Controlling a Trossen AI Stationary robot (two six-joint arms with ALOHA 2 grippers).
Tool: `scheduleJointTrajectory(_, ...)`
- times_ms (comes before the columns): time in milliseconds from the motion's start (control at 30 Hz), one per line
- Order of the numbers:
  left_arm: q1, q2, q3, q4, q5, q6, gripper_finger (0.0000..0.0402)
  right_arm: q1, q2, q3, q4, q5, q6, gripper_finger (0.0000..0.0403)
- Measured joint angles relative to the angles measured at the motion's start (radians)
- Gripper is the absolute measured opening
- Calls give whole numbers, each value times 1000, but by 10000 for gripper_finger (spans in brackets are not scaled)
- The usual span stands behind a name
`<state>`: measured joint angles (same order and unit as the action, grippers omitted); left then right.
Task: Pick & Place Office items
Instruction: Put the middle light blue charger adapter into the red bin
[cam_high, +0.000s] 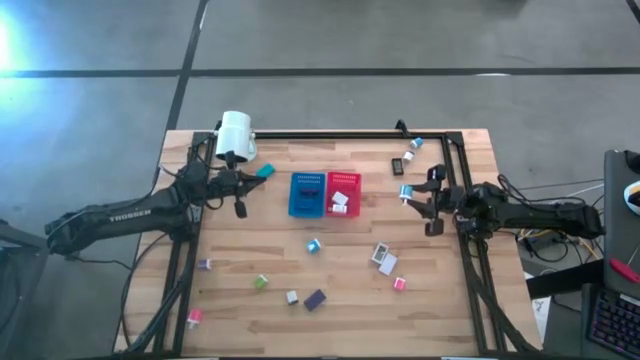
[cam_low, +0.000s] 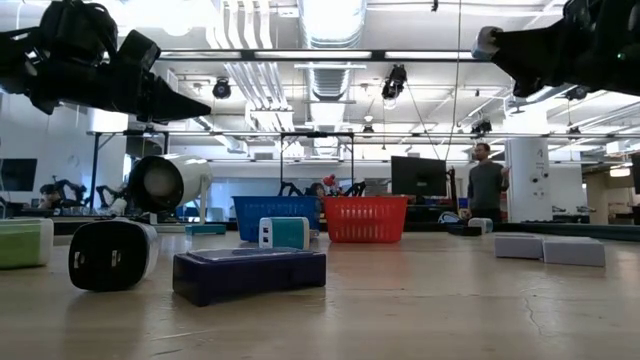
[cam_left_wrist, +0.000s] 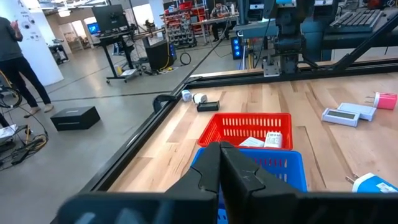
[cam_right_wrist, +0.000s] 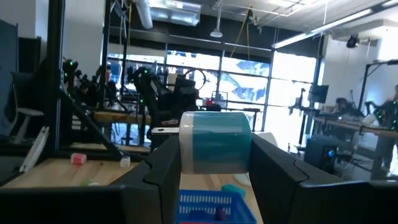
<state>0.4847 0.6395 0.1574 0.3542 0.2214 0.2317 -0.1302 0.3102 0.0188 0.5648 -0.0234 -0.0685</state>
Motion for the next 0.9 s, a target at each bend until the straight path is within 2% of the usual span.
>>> scheduleJointTrajectory(167,0,0,-1,0,0,-5,9,30,115,93,6,9,40,143)
scheduleJointTrajectory(233,0,0,-1,4,0,-6,8,56,198,131,2,87,35,143)
scheduleJointTrajectory(367,0,0,-1,11,0,-8,10,94,389,215,-11,309,17,143)
scheduleJointTrajectory(533,0,0,-1,4,1,-21,11,95,638,369,-59,319,16,143)
scheduleJointTrajectory(633,0,0,-1,3,3,-27,11,95,775,500,-192,319,22,143)
scheduleJointTrajectory(900,0,0,-1,-4,3,-42,12,71,1086,873,-709,320,53,143)
